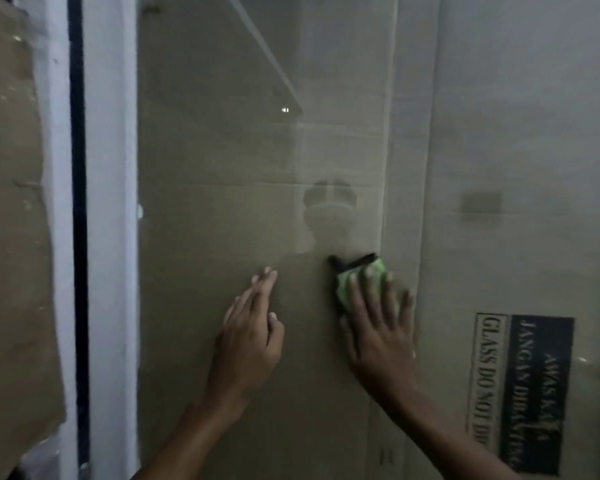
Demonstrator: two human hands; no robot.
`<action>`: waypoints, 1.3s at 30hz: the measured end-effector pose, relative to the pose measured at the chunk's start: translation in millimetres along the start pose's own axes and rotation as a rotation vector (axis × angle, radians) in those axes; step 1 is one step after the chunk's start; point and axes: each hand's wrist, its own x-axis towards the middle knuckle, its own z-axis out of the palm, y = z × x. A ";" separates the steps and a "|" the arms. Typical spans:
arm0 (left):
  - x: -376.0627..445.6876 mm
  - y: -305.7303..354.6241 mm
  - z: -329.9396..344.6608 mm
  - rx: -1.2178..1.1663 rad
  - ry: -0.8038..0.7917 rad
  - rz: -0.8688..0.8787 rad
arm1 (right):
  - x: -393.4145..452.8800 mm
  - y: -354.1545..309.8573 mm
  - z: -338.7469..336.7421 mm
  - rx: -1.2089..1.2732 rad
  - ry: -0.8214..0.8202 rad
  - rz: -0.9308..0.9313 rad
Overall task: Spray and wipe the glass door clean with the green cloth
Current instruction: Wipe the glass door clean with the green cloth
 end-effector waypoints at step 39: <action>-40.4 -117.3 -83.8 -0.084 0.280 -0.445 | 214.2 -190.7 38.4 -0.022 -0.038 -0.623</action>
